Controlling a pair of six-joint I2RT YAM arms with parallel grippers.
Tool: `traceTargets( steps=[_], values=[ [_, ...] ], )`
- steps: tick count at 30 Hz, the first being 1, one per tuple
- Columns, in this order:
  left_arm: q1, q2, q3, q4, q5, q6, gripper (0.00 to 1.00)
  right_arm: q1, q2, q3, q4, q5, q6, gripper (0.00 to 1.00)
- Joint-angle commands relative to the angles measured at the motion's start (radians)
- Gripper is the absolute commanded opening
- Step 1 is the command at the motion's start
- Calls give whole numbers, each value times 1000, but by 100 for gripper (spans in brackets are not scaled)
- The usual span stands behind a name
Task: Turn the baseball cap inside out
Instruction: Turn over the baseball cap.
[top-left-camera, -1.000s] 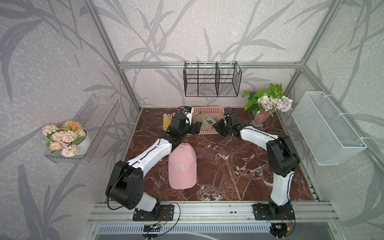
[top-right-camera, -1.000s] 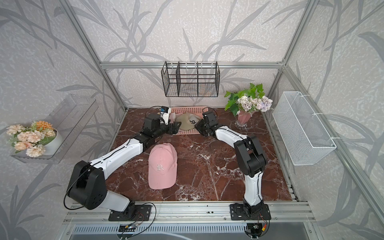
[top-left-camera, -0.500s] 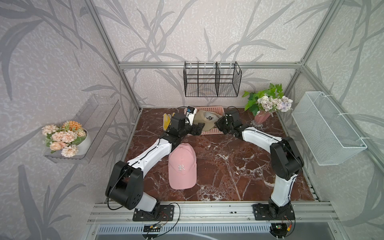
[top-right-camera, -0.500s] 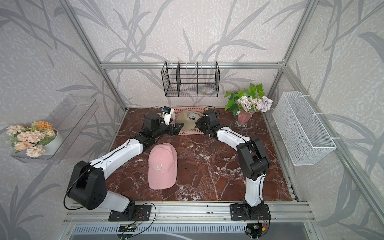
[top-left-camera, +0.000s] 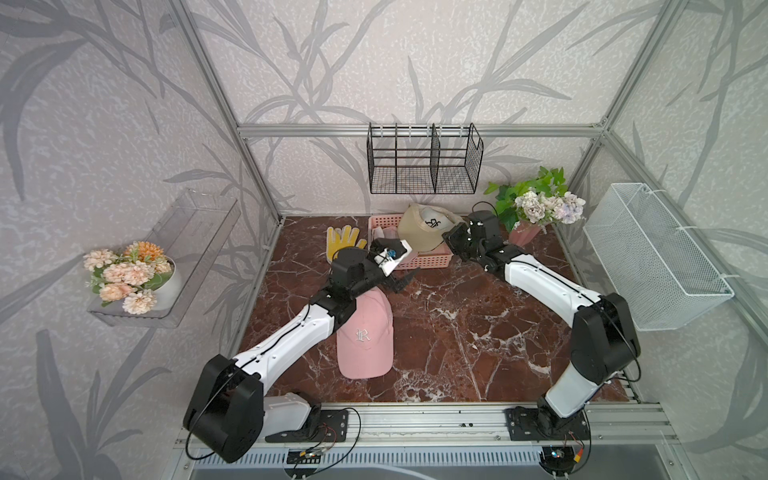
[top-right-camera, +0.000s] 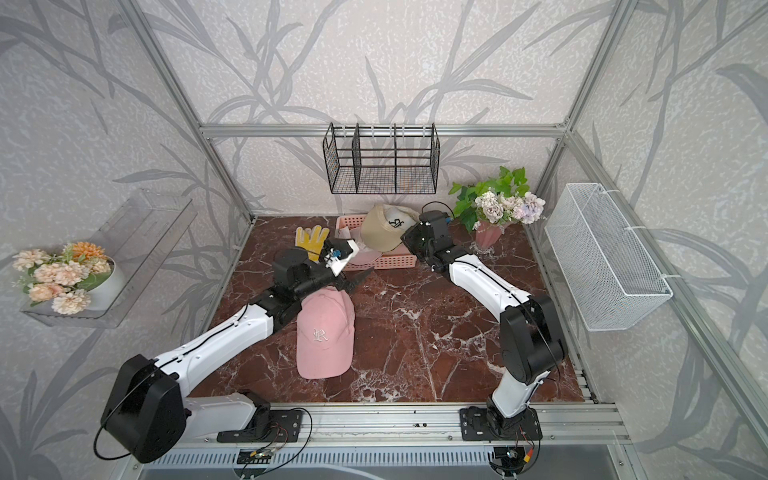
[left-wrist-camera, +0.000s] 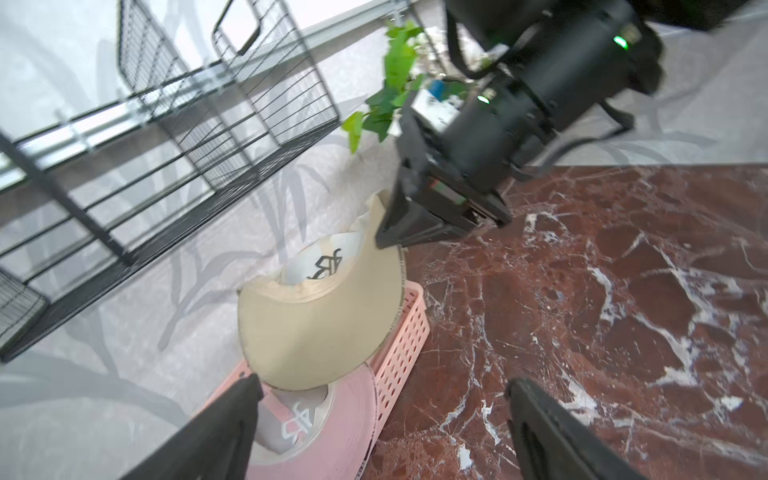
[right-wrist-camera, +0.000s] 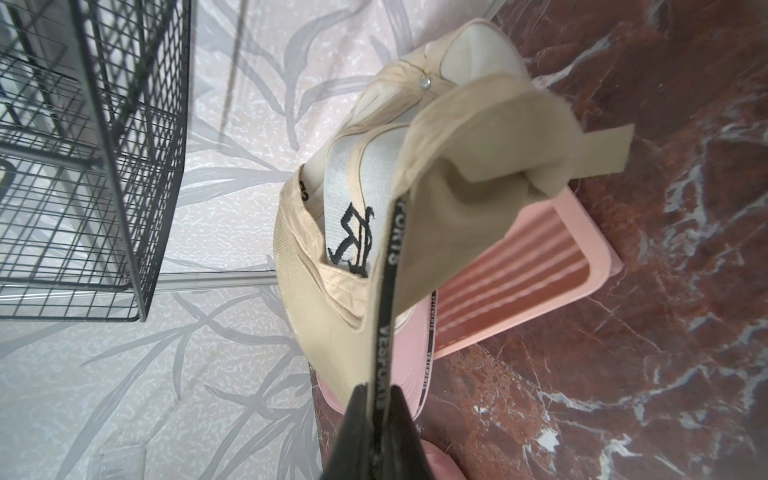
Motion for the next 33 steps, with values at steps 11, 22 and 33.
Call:
traceTargets(
  steps=[11,22,33],
  values=[
    [-157,209,65,187,-329,331,86,-8,-185,-91,-113,-103,-62,0],
    [-204,325,83,335,-379,298,70,2,-281,-174,-118,-147,-52,0],
    [-231,375,98,421,-380,318,38,15,-317,-228,-78,-208,-32,0]
  ],
)
